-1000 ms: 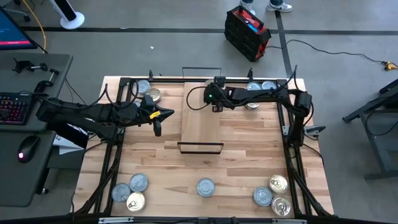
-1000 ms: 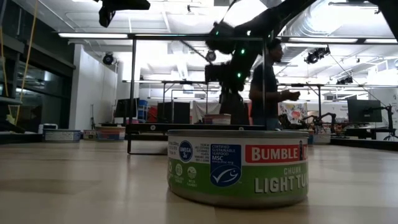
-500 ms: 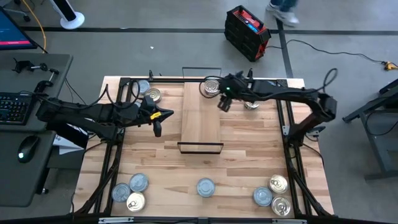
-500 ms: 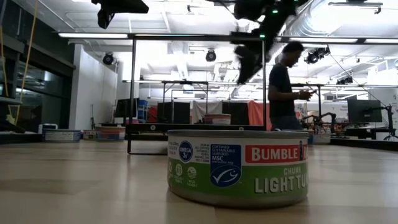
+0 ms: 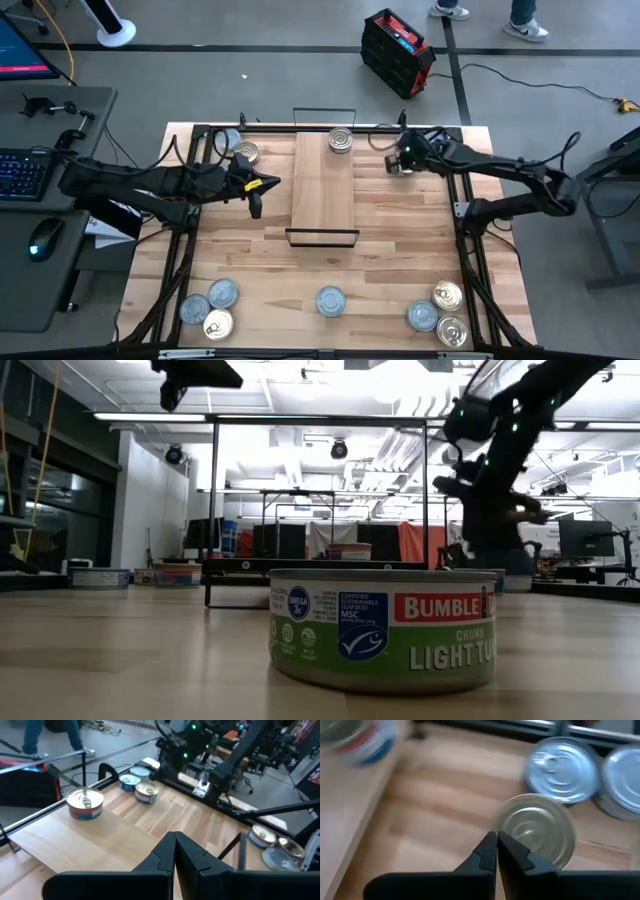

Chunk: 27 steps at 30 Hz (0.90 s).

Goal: Stack canned seafood by type on shelf
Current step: Put the green tuna can on the shelf

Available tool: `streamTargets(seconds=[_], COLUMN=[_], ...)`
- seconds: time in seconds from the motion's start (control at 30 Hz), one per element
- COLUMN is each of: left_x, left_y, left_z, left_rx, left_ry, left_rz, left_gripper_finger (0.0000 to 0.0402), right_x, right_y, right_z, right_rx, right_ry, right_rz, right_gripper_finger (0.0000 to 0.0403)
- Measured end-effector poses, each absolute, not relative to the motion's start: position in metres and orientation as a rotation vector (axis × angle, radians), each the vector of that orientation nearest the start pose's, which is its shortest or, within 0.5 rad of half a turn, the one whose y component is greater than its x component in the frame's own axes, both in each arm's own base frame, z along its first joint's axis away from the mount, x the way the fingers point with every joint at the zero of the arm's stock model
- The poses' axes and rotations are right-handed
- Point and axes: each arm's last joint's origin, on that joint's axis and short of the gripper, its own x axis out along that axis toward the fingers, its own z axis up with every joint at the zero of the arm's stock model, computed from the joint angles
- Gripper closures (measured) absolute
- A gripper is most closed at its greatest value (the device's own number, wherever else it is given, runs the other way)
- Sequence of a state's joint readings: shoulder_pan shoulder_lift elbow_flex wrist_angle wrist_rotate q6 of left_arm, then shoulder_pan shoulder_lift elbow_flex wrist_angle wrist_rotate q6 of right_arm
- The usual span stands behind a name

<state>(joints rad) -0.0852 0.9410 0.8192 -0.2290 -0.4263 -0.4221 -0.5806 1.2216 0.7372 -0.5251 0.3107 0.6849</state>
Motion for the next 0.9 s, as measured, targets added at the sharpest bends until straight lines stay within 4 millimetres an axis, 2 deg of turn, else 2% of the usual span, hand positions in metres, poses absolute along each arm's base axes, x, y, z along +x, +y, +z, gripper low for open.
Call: streamTargets(seconds=[0.13,0.23,0.33,0.4,0.53,0.67,0.8,0.9], left_x=[0.218,0.228,0.231,0.231,0.226,0.221,0.221,0.224], left_y=[0.000,0.001,-0.003,-0.012,-0.041,-0.072,-0.103,-0.123], left_z=[0.307,0.300,0.296,0.296,0.294,0.282,0.259,0.240], left_rx=[-0.370,-0.419,-0.501,-0.562,-0.637,-0.674,-0.591,-0.452], left_ry=[0.294,0.316,0.336,0.357,0.422,0.533,0.691,0.805], left_rz=[0.344,0.318,0.293,0.214,0.090,0.082,0.030,-0.077], left_gripper_finger=[0.0401,0.0401,0.0401,0.0401,0.0401,0.0401,0.0401,0.0401], right_x=[0.179,0.178,0.181,0.184,0.184,0.180,0.183,0.191], right_y=[-0.151,-0.159,-0.154,-0.144,-0.116,-0.078,-0.033,0.003], right_z=[0.195,0.191,0.197,0.209,0.234,0.251,0.258,0.257], right_rx=[0.803,0.825,0.794,0.732,0.576,0.564,0.595,0.600], right_ry=[0.748,0.792,0.826,0.848,0.890,0.884,0.903,0.911], right_rz=[-1.208,-1.169,-1.066,-0.972,-0.730,-0.482,-0.325,-0.273], right_gripper_finger=[0.0402,0.0402,0.0403,0.0403,0.0403,0.0403,0.0403,0.0403])
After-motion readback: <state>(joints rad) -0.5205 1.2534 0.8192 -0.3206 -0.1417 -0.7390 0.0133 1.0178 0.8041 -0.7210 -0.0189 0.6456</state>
